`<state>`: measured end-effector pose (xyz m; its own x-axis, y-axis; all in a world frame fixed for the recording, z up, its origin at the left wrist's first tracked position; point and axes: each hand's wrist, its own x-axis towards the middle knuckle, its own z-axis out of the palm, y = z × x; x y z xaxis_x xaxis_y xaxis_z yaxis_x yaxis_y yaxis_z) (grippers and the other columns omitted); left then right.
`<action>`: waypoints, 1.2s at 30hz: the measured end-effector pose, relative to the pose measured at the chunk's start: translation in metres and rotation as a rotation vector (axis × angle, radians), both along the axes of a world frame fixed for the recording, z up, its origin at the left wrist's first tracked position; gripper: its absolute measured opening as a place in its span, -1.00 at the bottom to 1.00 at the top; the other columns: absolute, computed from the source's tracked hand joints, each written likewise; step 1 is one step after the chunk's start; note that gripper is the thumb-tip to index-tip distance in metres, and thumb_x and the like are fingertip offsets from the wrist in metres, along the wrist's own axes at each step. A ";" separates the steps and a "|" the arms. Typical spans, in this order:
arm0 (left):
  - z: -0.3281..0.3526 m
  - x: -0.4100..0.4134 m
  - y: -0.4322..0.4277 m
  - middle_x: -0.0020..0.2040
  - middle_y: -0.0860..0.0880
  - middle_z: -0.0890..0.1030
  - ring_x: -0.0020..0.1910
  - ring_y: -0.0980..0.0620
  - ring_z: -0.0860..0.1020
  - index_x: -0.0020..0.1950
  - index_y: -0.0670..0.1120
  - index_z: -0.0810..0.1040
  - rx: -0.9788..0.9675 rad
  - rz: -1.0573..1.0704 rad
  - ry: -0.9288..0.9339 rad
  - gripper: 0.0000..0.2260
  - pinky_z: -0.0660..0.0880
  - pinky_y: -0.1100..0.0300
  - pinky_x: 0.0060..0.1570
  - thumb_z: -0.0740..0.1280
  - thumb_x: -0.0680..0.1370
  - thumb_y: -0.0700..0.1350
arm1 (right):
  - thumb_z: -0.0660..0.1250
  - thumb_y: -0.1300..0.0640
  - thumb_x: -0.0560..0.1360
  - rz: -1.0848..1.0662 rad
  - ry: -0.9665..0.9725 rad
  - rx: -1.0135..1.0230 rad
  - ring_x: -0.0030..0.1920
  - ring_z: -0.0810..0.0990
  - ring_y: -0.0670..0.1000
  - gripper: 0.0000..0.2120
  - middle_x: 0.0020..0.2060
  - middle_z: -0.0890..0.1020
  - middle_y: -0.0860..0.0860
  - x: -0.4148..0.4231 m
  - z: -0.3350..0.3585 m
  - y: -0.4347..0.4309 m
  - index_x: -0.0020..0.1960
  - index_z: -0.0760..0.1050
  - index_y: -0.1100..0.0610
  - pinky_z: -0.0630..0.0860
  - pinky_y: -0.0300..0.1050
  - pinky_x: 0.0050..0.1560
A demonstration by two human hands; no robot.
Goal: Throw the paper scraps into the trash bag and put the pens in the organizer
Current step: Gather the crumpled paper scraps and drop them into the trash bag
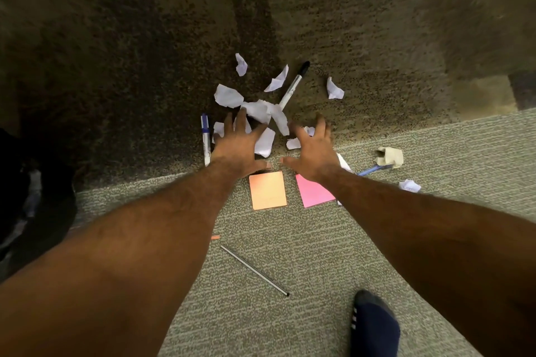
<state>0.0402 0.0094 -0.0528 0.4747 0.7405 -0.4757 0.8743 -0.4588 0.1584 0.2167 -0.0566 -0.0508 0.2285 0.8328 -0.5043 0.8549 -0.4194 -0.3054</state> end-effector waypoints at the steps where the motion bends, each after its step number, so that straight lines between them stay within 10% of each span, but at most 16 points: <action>1: -0.001 -0.001 -0.001 0.55 -0.20 0.04 0.52 -0.30 0.09 0.55 0.21 0.11 0.050 -0.015 -0.002 -0.18 0.39 -0.30 0.25 0.44 0.39 0.25 | 0.45 -0.14 0.42 -0.008 -0.006 0.009 0.54 0.01 0.34 -0.30 0.55 -0.04 0.24 -0.001 -0.002 0.000 0.47 0.24 -0.11 0.32 0.27 0.42; 9: -0.004 -0.018 0.000 0.25 -0.20 0.41 0.22 -0.18 0.42 0.24 -0.06 0.56 0.155 0.043 -0.140 -0.69 0.50 -0.04 0.14 0.37 0.49 -0.20 | 0.31 0.22 0.55 -0.092 -0.041 0.123 0.38 0.34 0.15 -0.62 0.38 0.33 0.15 0.001 0.000 -0.012 0.36 0.50 0.04 0.47 0.06 0.32; 16: 0.000 -0.024 0.011 0.28 -0.22 0.41 0.24 -0.22 0.45 0.20 -0.16 0.56 0.051 0.263 -0.385 -0.65 0.47 -0.05 0.21 0.25 0.45 -0.39 | 0.24 0.39 0.48 -0.128 0.009 0.236 0.09 0.56 0.16 -0.70 0.13 0.57 0.14 0.006 0.005 -0.007 0.13 0.64 0.24 0.54 0.02 0.16; 23: 0.015 -0.026 0.050 0.19 -0.17 0.51 0.06 -0.22 0.56 0.22 -0.13 0.50 0.158 0.219 -0.534 -0.64 0.54 -0.04 -0.02 0.24 0.42 -0.29 | 0.36 0.18 0.48 -0.167 0.185 0.237 0.08 0.52 0.01 -0.61 0.19 0.46 0.07 -0.011 0.014 0.012 0.29 0.50 0.19 0.54 0.01 0.24; 30: 0.007 -0.017 0.074 0.49 -0.23 0.08 0.25 -0.36 0.46 0.54 0.14 0.16 -0.094 0.180 -0.194 -0.40 0.43 -0.06 0.24 0.32 0.55 0.03 | 0.49 -0.38 0.22 0.147 -0.096 0.105 0.46 0.20 0.20 0.12 0.51 0.14 0.12 -0.028 0.008 0.020 0.52 0.11 0.18 0.39 0.15 0.39; 36: -0.004 -0.008 0.066 0.55 -0.22 -0.06 0.39 -0.35 0.35 0.49 0.21 0.25 -0.139 0.112 -0.221 -0.34 0.41 -0.06 0.31 0.42 0.45 0.23 | 0.49 -0.31 0.29 0.223 -0.219 0.098 0.41 0.24 0.20 0.02 0.52 0.12 0.12 -0.039 0.001 0.017 0.50 0.15 0.20 0.41 0.11 0.36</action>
